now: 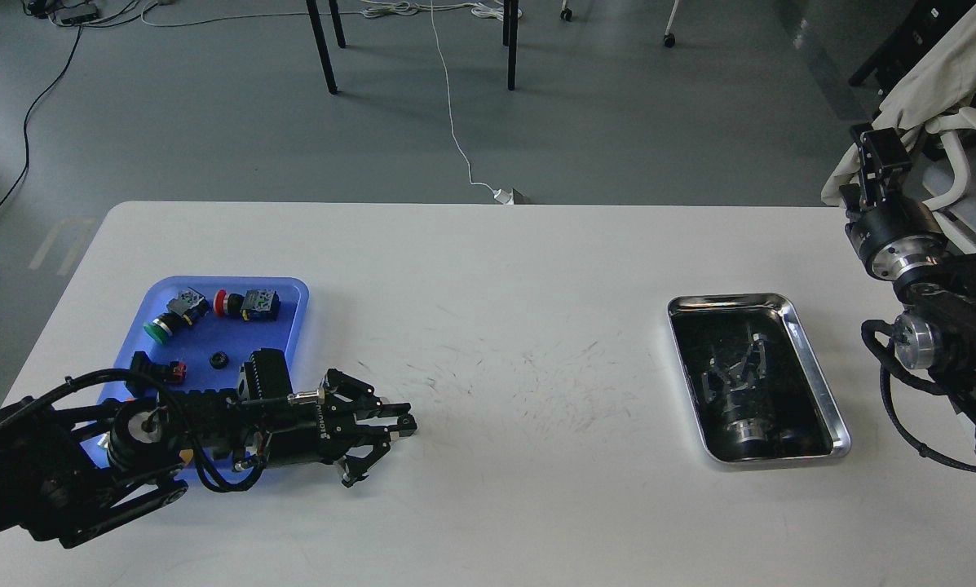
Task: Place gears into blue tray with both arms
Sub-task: 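Lower the left gripper onto the black part and close it, then lift the black part and carry it back over the blue tray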
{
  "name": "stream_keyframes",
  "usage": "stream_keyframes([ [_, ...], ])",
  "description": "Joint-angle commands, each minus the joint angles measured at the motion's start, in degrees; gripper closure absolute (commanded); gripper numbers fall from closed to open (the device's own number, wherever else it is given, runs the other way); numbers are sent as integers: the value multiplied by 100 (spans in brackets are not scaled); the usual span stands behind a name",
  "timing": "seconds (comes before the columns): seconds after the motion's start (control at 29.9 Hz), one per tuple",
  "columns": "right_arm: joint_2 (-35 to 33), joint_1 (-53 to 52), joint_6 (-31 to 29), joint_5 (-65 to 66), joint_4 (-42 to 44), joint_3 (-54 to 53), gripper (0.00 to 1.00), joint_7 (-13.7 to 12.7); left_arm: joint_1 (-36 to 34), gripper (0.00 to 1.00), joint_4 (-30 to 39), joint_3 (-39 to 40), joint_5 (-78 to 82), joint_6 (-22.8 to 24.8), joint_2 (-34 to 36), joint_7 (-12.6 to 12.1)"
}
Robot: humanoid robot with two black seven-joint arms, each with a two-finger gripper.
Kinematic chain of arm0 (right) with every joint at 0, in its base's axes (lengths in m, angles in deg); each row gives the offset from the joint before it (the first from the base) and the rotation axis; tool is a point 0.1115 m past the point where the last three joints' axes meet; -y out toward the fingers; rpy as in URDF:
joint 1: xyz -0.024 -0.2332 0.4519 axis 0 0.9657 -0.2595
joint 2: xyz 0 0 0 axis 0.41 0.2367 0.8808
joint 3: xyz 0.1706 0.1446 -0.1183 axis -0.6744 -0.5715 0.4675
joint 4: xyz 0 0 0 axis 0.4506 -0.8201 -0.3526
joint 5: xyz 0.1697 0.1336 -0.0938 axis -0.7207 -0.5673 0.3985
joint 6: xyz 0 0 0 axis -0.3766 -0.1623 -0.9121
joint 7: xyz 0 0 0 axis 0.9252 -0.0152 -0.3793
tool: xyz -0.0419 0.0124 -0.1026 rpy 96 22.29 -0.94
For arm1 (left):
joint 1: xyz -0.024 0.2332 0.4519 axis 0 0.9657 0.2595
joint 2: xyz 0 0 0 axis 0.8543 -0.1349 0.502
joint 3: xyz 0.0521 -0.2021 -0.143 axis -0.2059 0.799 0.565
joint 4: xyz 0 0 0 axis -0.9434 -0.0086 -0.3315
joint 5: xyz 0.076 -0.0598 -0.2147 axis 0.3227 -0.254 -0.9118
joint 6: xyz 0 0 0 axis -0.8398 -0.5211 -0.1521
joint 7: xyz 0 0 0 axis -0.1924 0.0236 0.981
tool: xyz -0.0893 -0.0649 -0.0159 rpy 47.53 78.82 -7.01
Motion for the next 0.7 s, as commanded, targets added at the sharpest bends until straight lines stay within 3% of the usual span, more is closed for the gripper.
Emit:
stream_keyframes([
  [0.0, -8, 3, 0, 0, 0, 0, 5, 0, 3, 86, 23, 0, 0, 0, 4, 0],
  [0.43, 9, 3, 0, 0, -9, 0, 5, 0, -304, 90, 278, 36, 0, 0, 434, 0],
  [0.67, 0, 3, 0, 0, -18, 0, 5, 0, -585, 90, 761, 53, 0, 0, 1145, 0],
])
